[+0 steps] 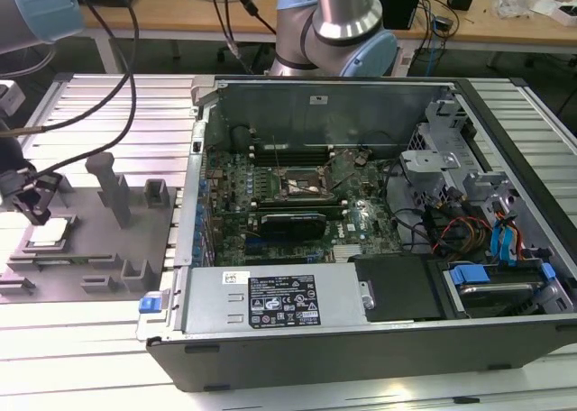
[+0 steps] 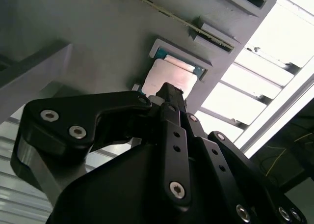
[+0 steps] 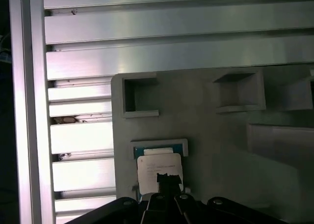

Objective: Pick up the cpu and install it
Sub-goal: 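Pick up the cpu and move it towards the insertion slot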

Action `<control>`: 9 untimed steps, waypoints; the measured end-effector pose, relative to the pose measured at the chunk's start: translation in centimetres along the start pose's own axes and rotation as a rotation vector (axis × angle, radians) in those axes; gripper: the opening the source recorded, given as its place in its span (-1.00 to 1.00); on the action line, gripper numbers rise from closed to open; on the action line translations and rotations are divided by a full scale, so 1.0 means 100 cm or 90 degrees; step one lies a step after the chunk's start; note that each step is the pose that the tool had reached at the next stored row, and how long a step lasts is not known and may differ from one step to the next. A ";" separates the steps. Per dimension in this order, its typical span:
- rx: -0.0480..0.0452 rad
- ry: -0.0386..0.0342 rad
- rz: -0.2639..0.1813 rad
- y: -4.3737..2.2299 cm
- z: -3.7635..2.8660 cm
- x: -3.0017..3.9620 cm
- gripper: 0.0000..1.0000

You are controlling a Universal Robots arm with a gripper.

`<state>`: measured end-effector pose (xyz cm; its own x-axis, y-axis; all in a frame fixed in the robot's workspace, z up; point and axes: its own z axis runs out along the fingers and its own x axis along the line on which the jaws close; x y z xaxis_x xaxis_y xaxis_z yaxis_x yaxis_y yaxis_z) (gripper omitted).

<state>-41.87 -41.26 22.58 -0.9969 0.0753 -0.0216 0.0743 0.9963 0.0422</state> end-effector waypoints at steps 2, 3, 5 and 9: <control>0.0000 0.0001 0.000 -0.0012 0.0040 0.0003 -0.79; 0.0000 0.0000 0.000 -0.0016 0.0055 0.0004 -0.79; 0.0001 0.0001 0.000 -0.0020 0.0073 0.0005 -0.79; 0.0000 0.0001 0.000 -0.0020 0.0076 0.0005 -0.79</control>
<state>-41.91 -41.42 21.81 -0.9969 0.0752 -0.0214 0.0742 0.9963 0.0422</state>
